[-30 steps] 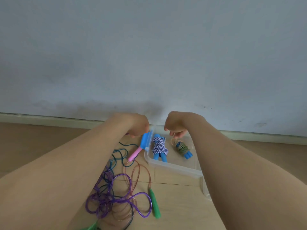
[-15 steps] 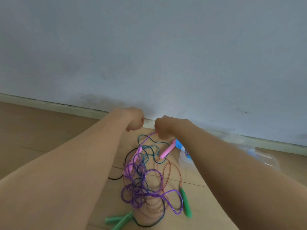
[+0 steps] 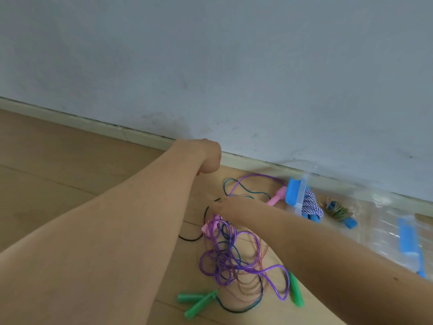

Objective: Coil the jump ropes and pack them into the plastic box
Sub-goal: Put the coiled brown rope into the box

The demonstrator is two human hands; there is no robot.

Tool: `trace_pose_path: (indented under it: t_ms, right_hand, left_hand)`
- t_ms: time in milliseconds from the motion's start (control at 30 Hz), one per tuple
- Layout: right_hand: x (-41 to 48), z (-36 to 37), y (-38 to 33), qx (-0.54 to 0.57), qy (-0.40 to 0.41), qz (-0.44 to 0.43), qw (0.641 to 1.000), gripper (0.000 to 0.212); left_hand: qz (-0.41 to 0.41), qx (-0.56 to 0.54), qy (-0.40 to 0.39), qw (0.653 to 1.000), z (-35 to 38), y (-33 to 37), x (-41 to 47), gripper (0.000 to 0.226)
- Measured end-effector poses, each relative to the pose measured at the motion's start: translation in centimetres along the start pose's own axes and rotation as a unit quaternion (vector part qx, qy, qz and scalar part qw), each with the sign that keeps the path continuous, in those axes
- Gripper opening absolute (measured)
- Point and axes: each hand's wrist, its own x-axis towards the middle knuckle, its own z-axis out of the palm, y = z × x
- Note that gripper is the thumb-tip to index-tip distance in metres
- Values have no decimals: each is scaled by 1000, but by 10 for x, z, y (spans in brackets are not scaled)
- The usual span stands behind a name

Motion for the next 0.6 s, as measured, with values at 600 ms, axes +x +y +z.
trace_pose_path:
  t_ms: [600]
  right_hand:
    - [-117,-137,53,350,415,86,835,31]
  left_hand:
    - [55,-74,-86,992,-27,34,-24,38]
